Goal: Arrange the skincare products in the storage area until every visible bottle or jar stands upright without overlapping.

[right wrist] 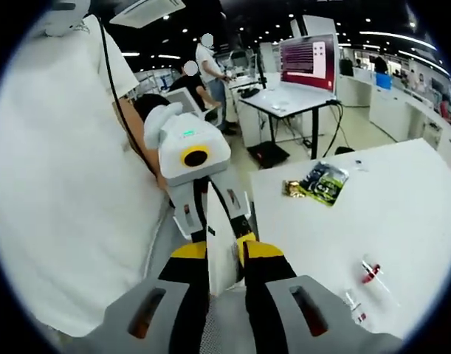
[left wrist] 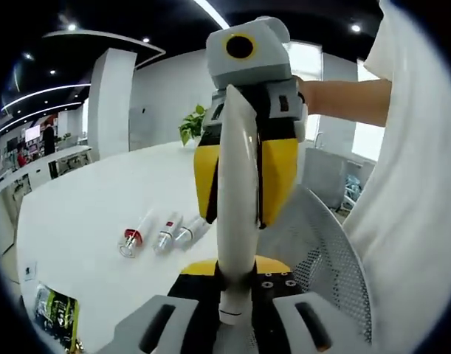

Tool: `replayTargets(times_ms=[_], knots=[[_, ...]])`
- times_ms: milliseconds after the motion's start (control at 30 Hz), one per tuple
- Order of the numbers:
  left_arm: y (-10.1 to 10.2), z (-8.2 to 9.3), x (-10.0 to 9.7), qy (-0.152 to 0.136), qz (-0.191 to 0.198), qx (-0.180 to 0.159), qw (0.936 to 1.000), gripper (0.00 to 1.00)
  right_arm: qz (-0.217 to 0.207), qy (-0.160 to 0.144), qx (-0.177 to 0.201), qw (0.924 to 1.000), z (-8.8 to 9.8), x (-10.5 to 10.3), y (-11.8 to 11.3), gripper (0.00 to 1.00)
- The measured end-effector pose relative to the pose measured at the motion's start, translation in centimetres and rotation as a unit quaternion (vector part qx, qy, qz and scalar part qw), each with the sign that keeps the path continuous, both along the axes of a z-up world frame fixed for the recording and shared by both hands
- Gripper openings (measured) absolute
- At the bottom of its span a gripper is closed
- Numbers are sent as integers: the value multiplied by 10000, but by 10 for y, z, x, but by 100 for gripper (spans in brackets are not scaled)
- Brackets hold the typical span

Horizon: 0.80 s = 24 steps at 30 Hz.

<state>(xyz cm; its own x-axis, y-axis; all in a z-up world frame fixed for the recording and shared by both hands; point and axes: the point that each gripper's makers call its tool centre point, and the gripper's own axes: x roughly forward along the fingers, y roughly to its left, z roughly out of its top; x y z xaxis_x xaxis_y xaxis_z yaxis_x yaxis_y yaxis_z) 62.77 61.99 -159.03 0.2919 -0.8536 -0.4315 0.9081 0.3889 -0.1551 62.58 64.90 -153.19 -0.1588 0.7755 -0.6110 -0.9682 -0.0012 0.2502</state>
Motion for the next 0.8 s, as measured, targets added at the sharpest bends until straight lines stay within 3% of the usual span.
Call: replayTargets(times_ms=[100, 200, 300, 400, 500, 800], knots=[[2, -2, 3, 46, 92, 37, 9999, 12, 21, -148, -205, 9997, -1, 3, -2, 19], [5, -3, 9, 56, 231, 62, 9997, 12, 54, -504, -624, 9968, 0, 11, -6, 20], [7, -7, 13, 48, 332, 181, 9993, 12, 414, -1043, -1396, 9838, -4, 17, -13, 20], [7, -10, 12, 14, 312, 290, 9991, 12, 624, -1106, -1749, 9764, -7, 17, -13, 19], [7, -13, 11, -11, 269, 374, 9989, 12, 768, -883, -1873, 9753, -11, 11, -8, 18], [13, -20, 11, -22, 262, 591, 9979, 13, 1183, -973, -2377, 9592, -33, 8, -3, 12]])
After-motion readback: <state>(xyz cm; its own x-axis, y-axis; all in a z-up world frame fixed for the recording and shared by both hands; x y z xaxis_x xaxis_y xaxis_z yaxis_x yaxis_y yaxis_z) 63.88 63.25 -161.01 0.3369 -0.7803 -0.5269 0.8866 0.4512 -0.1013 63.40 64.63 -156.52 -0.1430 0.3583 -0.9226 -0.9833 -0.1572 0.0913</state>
